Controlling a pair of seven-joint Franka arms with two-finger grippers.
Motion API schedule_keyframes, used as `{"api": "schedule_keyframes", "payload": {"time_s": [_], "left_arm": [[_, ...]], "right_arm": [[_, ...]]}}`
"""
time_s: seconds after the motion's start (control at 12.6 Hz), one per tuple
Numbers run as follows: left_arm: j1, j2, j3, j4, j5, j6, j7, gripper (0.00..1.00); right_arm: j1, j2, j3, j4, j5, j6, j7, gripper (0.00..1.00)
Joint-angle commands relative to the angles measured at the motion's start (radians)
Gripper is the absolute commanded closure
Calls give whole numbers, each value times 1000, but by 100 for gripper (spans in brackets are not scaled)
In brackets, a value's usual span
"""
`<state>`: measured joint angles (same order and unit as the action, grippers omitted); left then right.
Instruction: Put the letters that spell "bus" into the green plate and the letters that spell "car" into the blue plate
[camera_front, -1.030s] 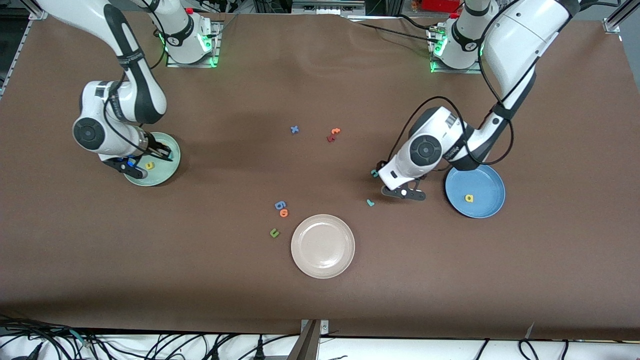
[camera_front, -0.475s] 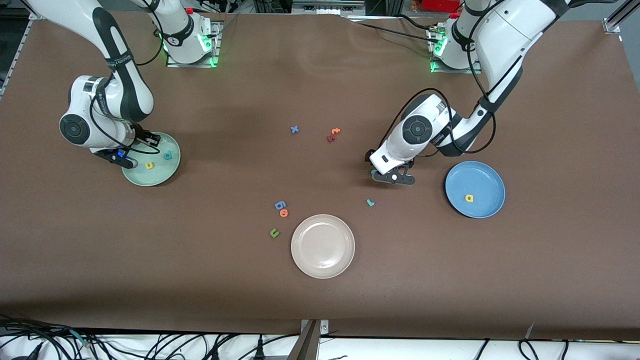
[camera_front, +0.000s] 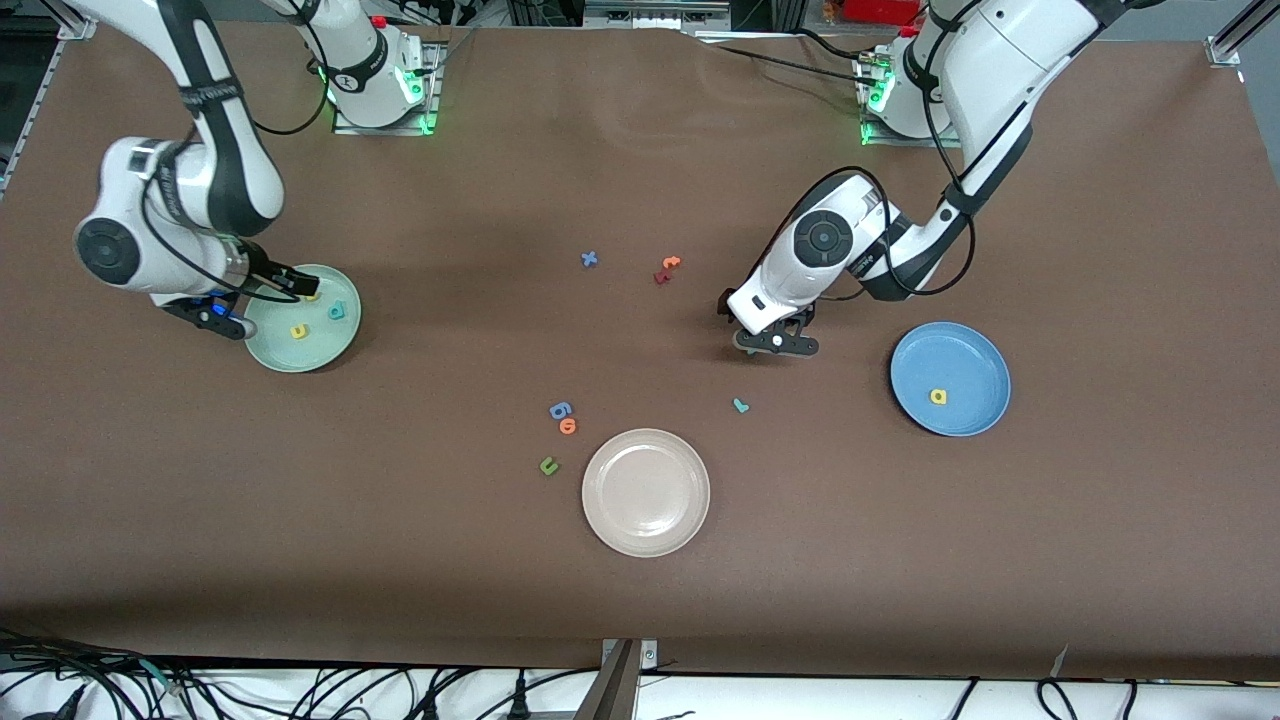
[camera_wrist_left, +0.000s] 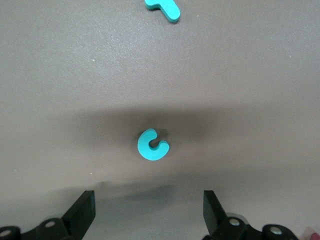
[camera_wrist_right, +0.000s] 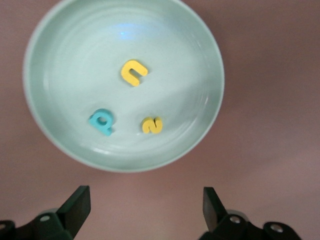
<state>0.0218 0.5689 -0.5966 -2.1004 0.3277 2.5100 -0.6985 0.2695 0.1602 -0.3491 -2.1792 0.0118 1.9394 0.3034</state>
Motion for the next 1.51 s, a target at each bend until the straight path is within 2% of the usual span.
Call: {"api": "schedule_keyframes", "payload": {"time_s": [0.0, 0.16, 0.4, 0.71, 1.03, 1.19, 1.27, 1.43], "left_arm": [[-14, -23, 1, 0, 69, 6, -97, 9], [-39, -6, 11, 28, 77, 1, -121, 9], [-43, 12, 14, 54, 102, -5, -148, 14], [-60, 57, 30, 94, 159, -7, -197, 19], [-144, 68, 113, 117, 159, -7, -200, 22], [-146, 68, 115, 117, 159, -7, -213, 33], [-146, 68, 115, 117, 159, -7, -213, 34], [-146, 66, 115, 117, 160, -8, -214, 41]], "right_arm": [[7, -15, 2, 241, 5, -259, -20, 1], [7, -15, 34, 397, 7, -364, -23, 1], [7, -18, 64, 538, 8, -381, -66, 1], [7, -70, 78, 564, 7, -369, -66, 1], [5, -82, 64, 567, -6, -369, -69, 0], [-9, -74, 68, 568, 0, -361, -72, 0], [-50, -76, 94, 567, 2, -358, -82, 0], [-215, -84, 268, 567, -4, -356, -109, 0]]}}
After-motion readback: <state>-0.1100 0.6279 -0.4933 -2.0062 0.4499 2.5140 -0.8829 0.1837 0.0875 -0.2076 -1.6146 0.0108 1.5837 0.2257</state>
